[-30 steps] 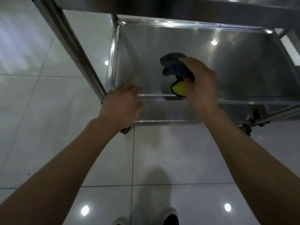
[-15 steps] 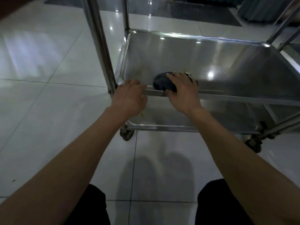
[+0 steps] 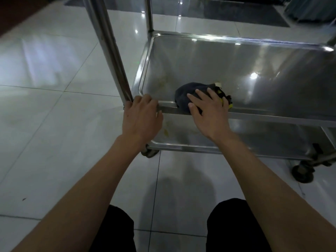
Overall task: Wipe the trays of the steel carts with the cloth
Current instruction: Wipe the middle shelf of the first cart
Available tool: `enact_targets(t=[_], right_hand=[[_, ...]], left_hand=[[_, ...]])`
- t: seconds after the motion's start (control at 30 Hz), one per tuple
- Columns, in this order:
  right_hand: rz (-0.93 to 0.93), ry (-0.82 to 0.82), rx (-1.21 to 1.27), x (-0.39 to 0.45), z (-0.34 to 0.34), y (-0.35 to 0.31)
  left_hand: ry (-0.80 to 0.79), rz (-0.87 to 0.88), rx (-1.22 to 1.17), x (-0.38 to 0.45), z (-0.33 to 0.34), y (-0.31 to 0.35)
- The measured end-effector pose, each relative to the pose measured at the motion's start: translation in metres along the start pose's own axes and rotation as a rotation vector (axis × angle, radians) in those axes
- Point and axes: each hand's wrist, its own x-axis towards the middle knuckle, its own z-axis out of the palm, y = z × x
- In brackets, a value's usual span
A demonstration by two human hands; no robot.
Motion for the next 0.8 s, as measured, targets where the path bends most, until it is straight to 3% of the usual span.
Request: enact_targets(t=[0.43,0.8], right_hand=[[-0.016,-0.029,-0.013,0.008,0.017,-0.046],[-0.110,-0.221,-0.008,0.041,0.035,-0.110]], left_hand=[[-0.001,0.003,-0.072,-0.008,-0.011,-0.037],[-0.016,-0.056,-0.136,-0.013,-0.006,-0.044]])
